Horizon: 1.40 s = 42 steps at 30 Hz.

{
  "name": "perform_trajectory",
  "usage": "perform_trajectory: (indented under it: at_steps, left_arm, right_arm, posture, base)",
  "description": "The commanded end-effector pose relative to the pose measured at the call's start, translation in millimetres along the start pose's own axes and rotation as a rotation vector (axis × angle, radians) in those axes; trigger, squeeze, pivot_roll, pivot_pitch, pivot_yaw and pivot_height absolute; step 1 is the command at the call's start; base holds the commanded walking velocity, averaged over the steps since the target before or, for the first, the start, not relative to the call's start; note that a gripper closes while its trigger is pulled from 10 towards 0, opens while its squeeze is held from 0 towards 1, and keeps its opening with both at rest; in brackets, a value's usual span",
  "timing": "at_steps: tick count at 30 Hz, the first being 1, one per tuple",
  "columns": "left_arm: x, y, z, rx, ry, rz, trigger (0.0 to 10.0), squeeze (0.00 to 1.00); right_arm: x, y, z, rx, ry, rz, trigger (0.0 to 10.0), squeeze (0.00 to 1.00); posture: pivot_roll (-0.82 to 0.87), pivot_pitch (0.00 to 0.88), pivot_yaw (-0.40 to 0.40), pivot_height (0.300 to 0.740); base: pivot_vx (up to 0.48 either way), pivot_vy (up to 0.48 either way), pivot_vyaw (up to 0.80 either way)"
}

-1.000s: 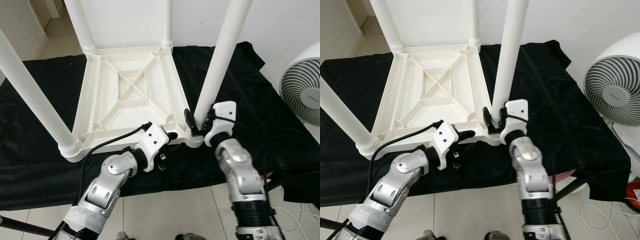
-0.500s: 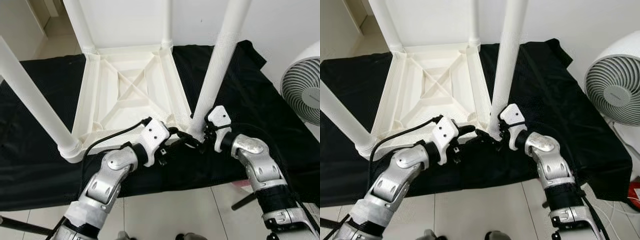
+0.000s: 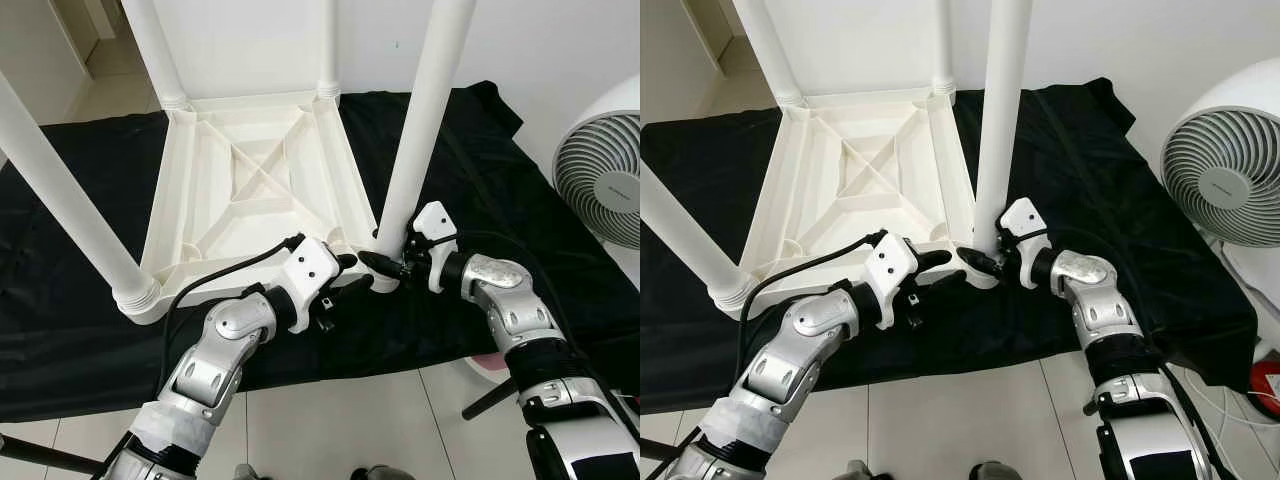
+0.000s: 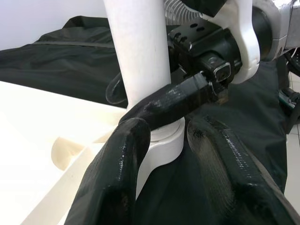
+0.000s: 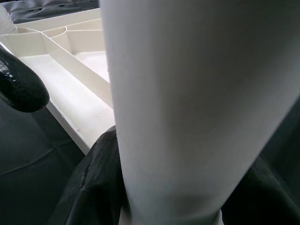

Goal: Building children table

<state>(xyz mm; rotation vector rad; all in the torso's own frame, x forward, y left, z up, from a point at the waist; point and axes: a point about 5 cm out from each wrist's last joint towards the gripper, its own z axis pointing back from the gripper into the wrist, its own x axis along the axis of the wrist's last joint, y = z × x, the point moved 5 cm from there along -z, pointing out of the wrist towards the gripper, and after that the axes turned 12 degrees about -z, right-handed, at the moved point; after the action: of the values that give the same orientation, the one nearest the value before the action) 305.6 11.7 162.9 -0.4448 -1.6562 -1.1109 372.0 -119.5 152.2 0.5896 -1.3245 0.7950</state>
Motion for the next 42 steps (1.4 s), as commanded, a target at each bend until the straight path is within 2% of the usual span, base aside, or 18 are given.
perform_trajectory:
  at_steps: [1,4,5,11,12,17,21,25,27,29,32,33,37,39,42]
  left_arm:
    - [-3,1.2,2.2,0.023,0.017,0.006,10.0,0.00]
    - [-3,0.2,2.5,0.022,0.017,0.009,10.0,0.00]
    - [-3,-0.2,2.6,0.022,0.018,0.011,10.0,0.00]
    - [-4,-0.8,3.2,0.024,0.020,0.013,10.0,0.00]
    - [-4,-1.5,3.4,0.023,0.020,0.016,10.0,0.00]
    - [-5,-2.6,3.5,0.021,0.020,0.019,10.0,0.00]
    - [-5,-3.5,5.4,0.019,0.026,0.020,10.0,0.00]
    - [-5,-3.6,5.9,0.018,0.027,0.018,10.0,0.00]
    - [-5,-3.6,6.1,0.018,0.027,0.017,10.0,0.00]
    - [-5,-3.4,5.8,0.020,0.026,0.017,10.0,0.00]
    - [-5,-3.4,5.6,0.021,0.026,0.018,10.0,0.00]
    - [-5,-3.9,5.3,0.020,0.025,0.017,10.0,0.00]
    - [-4,-2.4,5.1,0.031,0.026,0.011,10.0,0.00]
    - [-4,-2.0,5.2,0.033,0.026,0.011,10.0,0.00]
    - [-4,-1.3,6.0,0.041,0.028,0.006,10.0,0.00]
  right_arm:
    - [-12,4.0,-1.1,0.018,0.042,-0.001,0.0,0.00]
    - [-11,1.2,1.3,-0.022,0.016,-0.019,0.0,0.00]
    - [-11,-1.6,2.6,-0.065,0.011,-0.028,10.0,0.00]
    - [-8,-7.9,4.3,-0.194,-0.038,-0.061,10.0,0.00]
    - [-7,-5.6,3.5,-0.242,-0.059,-0.075,10.0,0.00]
    - [-6,-1.0,2.2,-0.313,-0.086,-0.108,10.0,0.00]
    - [0,8.0,4.2,-0.649,-0.180,-0.187,10.0,0.00]
    - [3,14.1,7.0,-0.780,-0.215,-0.206,10.0,0.00]
    - [4,17.3,6.9,-0.807,-0.227,-0.223,10.0,0.00]
    - [11,27.9,-1.1,-0.774,-0.274,-0.267,10.0,0.00]
    - [12,30.5,-2.8,-0.761,-0.281,-0.276,10.0,0.00]
    - [16,30.0,-1.4,-0.748,-0.305,-0.289,10.0,1.00]
    - [31,21.2,17.5,-0.762,-0.397,-0.262,10.0,1.00]
    - [32,20.1,19.9,-0.764,-0.407,-0.262,10.0,1.00]
    - [36,13.7,34.3,-0.799,-0.445,-0.240,10.0,1.00]
  posture:
    - [-0.11,0.082,0.057,0.740]
    - [-0.12,0.088,0.056,0.740]
    - [-0.12,0.094,0.051,0.740]
    - [-0.12,0.102,0.049,0.740]
    - [-0.12,0.107,0.046,0.740]
    - [-0.13,0.110,0.047,0.740]
    - [-0.12,0.112,0.052,0.740]
    - [-0.12,0.116,0.052,0.740]
    - [-0.12,0.116,0.052,0.740]
    - [-0.12,0.116,0.052,0.740]
    - [-0.12,0.116,0.052,0.740]
    - [-0.13,0.118,0.052,0.740]
    - [-0.13,0.118,0.046,0.740]
    - [-0.13,0.118,0.046,0.740]
    - [-0.12,0.118,0.045,0.740]
  base:
    - [0.000,0.000,0.00]
    - [0.000,0.000,0.00]
    - [0.000,0.000,0.00]
    - [0.000,0.000,0.00]
    - [0.000,0.000,0.00]
    - [0.000,0.000,0.00]
    - [0.000,0.000,0.00]
    - [0.000,0.000,0.00]
    - [0.000,0.000,0.00]
    - [0.000,0.000,0.00]
    - [0.000,0.000,0.00]
    - [0.000,0.000,0.00]
    - [0.000,0.000,0.00]
    - [0.000,0.000,0.00]
    - [0.000,0.000,0.00]
